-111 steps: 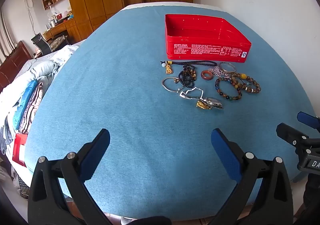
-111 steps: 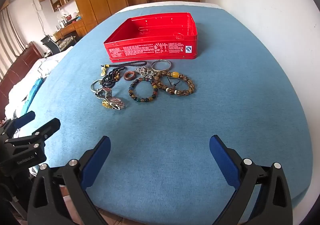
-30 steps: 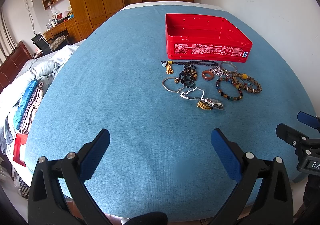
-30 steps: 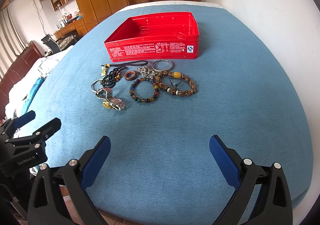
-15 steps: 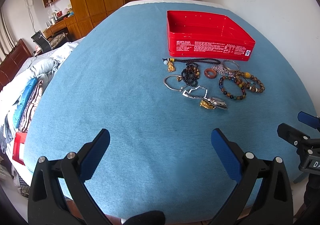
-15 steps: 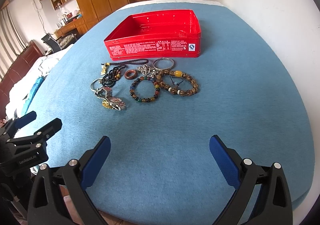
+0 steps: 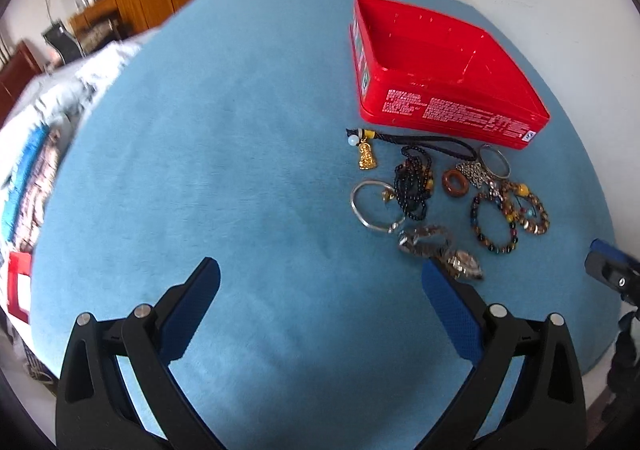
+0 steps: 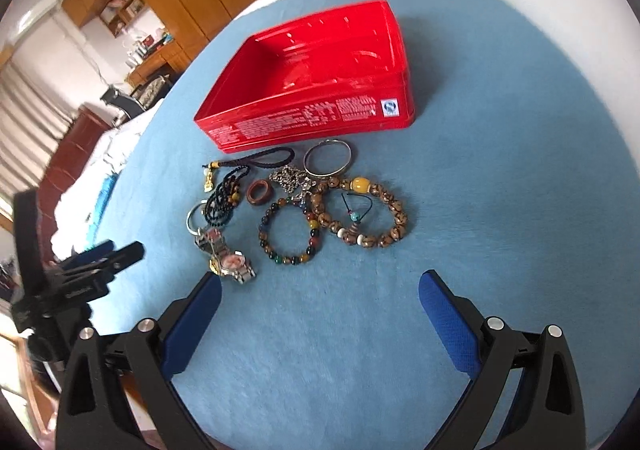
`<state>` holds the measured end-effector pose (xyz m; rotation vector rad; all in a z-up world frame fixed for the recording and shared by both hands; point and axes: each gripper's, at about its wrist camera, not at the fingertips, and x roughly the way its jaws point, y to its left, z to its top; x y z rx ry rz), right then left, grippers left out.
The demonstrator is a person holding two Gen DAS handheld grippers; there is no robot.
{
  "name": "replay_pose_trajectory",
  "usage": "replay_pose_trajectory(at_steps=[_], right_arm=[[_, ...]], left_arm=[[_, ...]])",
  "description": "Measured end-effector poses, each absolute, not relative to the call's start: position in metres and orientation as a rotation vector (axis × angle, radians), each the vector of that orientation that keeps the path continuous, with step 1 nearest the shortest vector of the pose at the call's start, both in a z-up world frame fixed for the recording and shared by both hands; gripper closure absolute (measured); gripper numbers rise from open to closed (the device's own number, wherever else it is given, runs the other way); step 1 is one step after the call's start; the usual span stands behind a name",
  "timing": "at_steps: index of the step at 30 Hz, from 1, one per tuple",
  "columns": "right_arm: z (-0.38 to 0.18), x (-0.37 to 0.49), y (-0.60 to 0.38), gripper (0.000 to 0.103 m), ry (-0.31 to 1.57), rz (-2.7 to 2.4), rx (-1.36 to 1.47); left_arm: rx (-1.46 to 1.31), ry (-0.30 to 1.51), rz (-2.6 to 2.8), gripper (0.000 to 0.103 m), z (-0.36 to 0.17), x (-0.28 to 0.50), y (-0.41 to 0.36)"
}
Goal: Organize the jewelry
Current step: 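Lower the left gripper onto the silver bangle and close on it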
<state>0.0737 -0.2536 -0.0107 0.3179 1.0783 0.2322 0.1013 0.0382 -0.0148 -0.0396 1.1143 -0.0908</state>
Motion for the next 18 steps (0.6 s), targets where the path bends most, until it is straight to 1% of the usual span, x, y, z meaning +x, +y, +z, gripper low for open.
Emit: replay_pose_trajectory(at_steps=[2,7,11,13,14,18], right_arm=[[-0.015,0.083,-0.257,0.004,1.097,0.247,0.333],[-0.024,0.097,-0.261,0.014,1.126,0.219,0.336],[-0.027,0.104,-0.262,0.015,1.134,0.211,0.325],[-0.029,0.107,-0.261,0.015,1.134,0.21,0.317],[-0.029,0.108,-0.26,0.015,1.134,0.211,0.315],[-0.032,0.114,-0.261,0.015,1.138,0.208,0.313]], left_arm=[[-0.027,1.136,-0.091,0.007,-0.02,0.112,0.035],[0.003,1.184,-0.12,0.009,-0.027,0.127,0.022],[0.036,1.208,-0.127,0.01,-0.034,0.139,0.01],[0.045,1.23,-0.131,0.016,-0.039,0.143,0.006],[0.05,1.246,-0.134,0.022,-0.042,0.145,0.003],[0.057,1.292,-0.142,0.023,-0.053,0.149,-0.001]])
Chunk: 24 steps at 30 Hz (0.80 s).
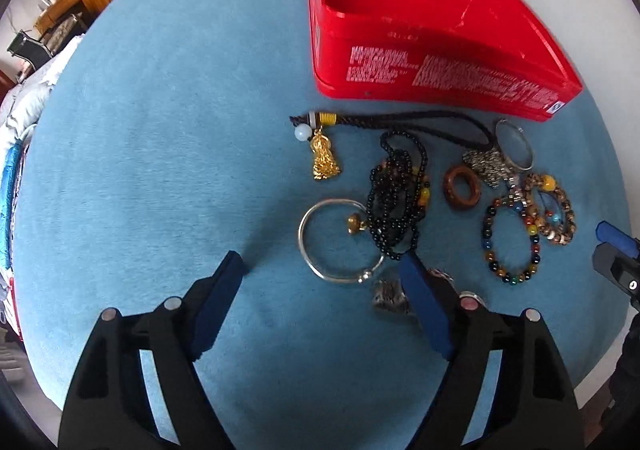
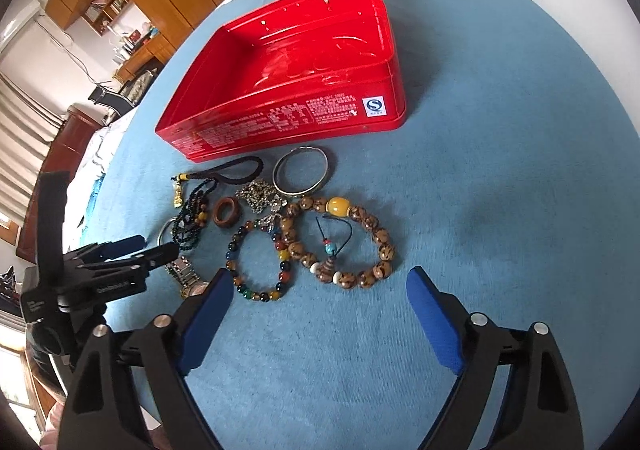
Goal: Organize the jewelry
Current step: 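Lower the left gripper onto the silver bangle and close on it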
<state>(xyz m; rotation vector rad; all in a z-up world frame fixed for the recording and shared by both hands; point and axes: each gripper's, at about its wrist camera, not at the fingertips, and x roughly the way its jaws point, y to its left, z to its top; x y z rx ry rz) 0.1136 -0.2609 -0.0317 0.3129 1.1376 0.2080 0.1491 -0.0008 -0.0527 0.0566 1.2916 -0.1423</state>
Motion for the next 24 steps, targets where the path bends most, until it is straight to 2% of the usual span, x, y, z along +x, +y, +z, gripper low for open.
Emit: replay_pose_trajectory(at_steps=[2,6,13,16,24], right_arm=[[-0.034,0.116,-0.261,0.015,1.143,0.207,0.312],[-0.038,0.121,-0.26,0.015,1.151,0.211,0.314],[-0.041,0.129,-0.259,0.015,1.155,0.207,0.318],[-0.044,0.133,-0.26,0.015,1.161,0.2,0.321],[-0.05,0.14,-0.262,0.015,1.177,0.184,0.327]], left_arm=[[0.065,1.296,-0.141,0.024,-0.054,0.151,-0.002],[0.083,1.298,-0.157,0.034,-0.053,0.154,-0.004],[0.122,1.289,-0.179,0.04,-0.055,0.173,-0.014],[0.119,1.274,-0.18,0.054,-0.049,0.171,-0.013],[0.06,1.253,-0.206,0.055,-0.043,0.167,0.008]])
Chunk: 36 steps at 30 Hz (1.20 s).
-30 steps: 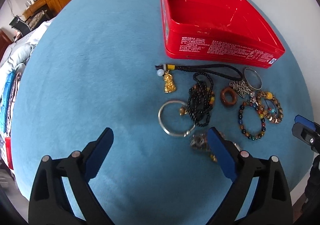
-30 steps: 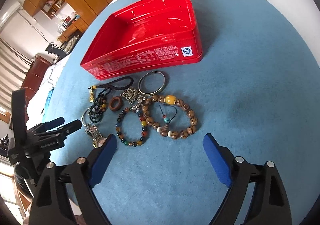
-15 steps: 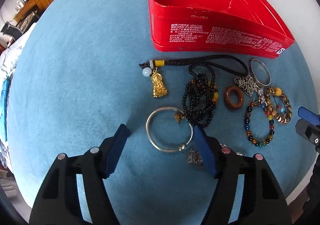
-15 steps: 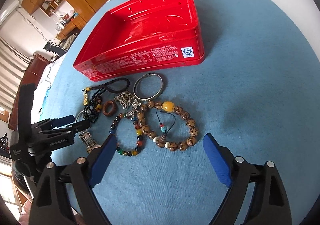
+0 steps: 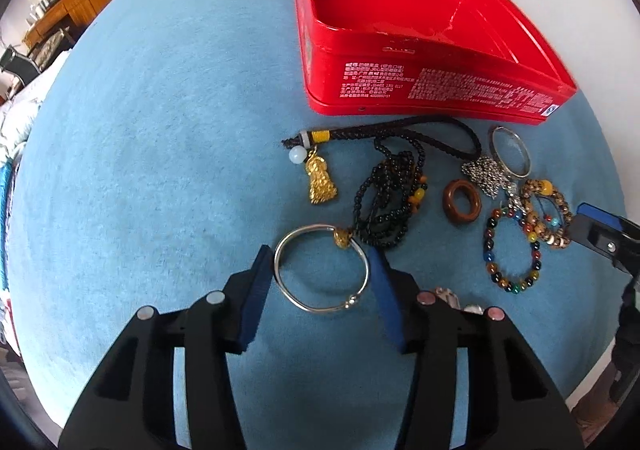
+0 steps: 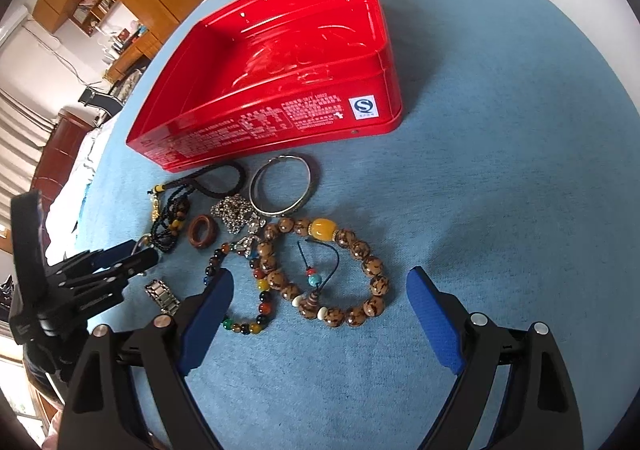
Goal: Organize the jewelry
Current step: 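Lower the left gripper onto the silver bangle and close on it, then grasp the wooden bead bracelet with the right gripper while the left holds the bangle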
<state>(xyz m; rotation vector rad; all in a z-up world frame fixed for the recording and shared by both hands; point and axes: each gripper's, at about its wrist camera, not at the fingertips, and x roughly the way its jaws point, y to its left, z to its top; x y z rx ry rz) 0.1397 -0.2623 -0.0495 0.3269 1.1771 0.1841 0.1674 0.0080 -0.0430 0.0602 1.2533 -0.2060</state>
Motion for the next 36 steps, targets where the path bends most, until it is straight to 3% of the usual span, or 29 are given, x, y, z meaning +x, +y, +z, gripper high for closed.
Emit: replay_pose_trajectory(at_steps=[13,17,20,29,36], right_arm=[[-0.048,0.144,-0.262,0.015,1.191,0.179,0.314],[-0.05,0.145,-0.264,0.016,1.201,0.166,0.306],[-0.058,0.148,-0.266,0.024,1.227,0.163,0.309],[-0.061,0.153,-0.255,0.025,1.236,0.165,0.224],[-0.063,0.163,-0.264,0.06,1.231,0.143,0.159]], left_arm=[[0.002,1.164,-0.233,0.055,-0.002,0.136,0.029],[0.0,1.176,-0.214,0.055,-0.008,0.142,0.031],[0.001,1.193,-0.205,0.055,-0.019,0.149,0.023],[0.011,1.187,-0.2,0.055,-0.023,0.158,0.019],[0.01,1.193,-0.212,0.055,-0.026,0.158,0.016]])
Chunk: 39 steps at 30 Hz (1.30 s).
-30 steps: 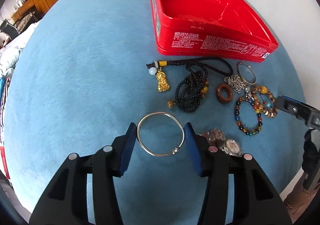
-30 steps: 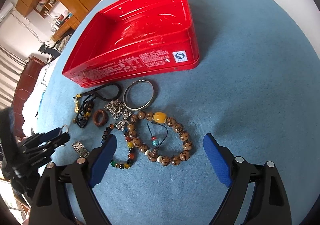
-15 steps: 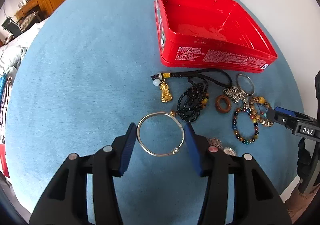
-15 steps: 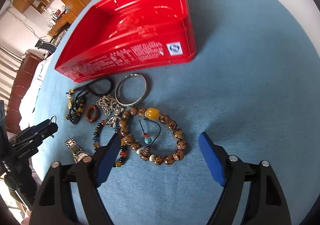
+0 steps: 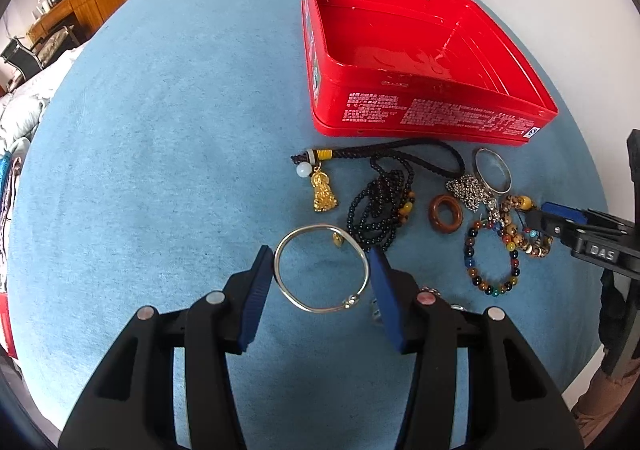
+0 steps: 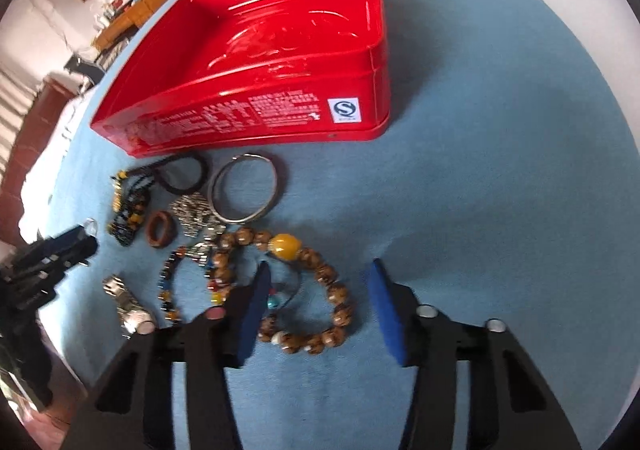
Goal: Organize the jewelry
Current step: 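Grasp the wooden bead bracelet with the right gripper while the left holds the bangle, then carry both pieces over the red tin and open both grippers to drop them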
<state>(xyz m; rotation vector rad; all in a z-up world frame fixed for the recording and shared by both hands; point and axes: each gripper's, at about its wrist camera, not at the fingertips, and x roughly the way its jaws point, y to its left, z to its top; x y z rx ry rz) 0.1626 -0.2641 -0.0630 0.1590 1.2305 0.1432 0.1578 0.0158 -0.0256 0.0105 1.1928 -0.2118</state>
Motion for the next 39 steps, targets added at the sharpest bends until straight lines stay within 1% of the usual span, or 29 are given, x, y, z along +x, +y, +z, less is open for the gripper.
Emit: replay_pose_trajectory(at_steps=[1,2,4,6,9,12,17,22,32,36,39], right_arm=[[-0.063,0.161,-0.264,0.067,1.223,0.132,0.134],[-0.063,0.159,-0.262,0.07,1.213,0.118,0.098],[-0.062,0.154,-0.26,0.084,1.198,0.112,0.056],[-0.061,0.149,-0.263,0.092,1.199,0.117,0.074],[-0.057,0.14,-0.272,0.092,1.197,0.155,0.155],[-0.042,0.126,-0.279,0.092,1.158,0.195,0.21],[-0.001,0.113,-0.285,0.092,1.073,0.226,0.223],[0.029,0.121,-0.276,0.092,1.026,0.232,0.186],[0.091,0.175,-0.265,0.092,0.927,0.249,0.163],[0.091,0.215,-0.258,0.092,0.922,0.256,0.16],[0.078,0.245,-0.255,0.092,0.948,0.266,0.169]], left_arm=[[0.01,1.191,-0.212,0.055,-0.025,0.156,0.018],[0.01,1.189,-0.212,0.055,-0.025,0.156,0.018],[0.009,1.19,-0.212,0.055,-0.025,0.154,0.019],[0.01,1.19,-0.212,0.055,-0.024,0.152,0.02],[0.008,1.187,-0.214,0.055,-0.022,0.15,0.02],[0.012,1.175,-0.216,0.055,-0.018,0.147,0.019],[0.021,1.134,-0.219,0.055,-0.003,0.145,0.011],[0.034,1.098,-0.222,0.055,0.016,0.157,0.002],[0.038,1.048,-0.272,0.055,0.05,0.209,-0.036],[0.042,1.062,-0.284,0.055,0.045,0.245,-0.054],[0.041,1.091,-0.287,0.055,0.033,0.269,-0.063]])
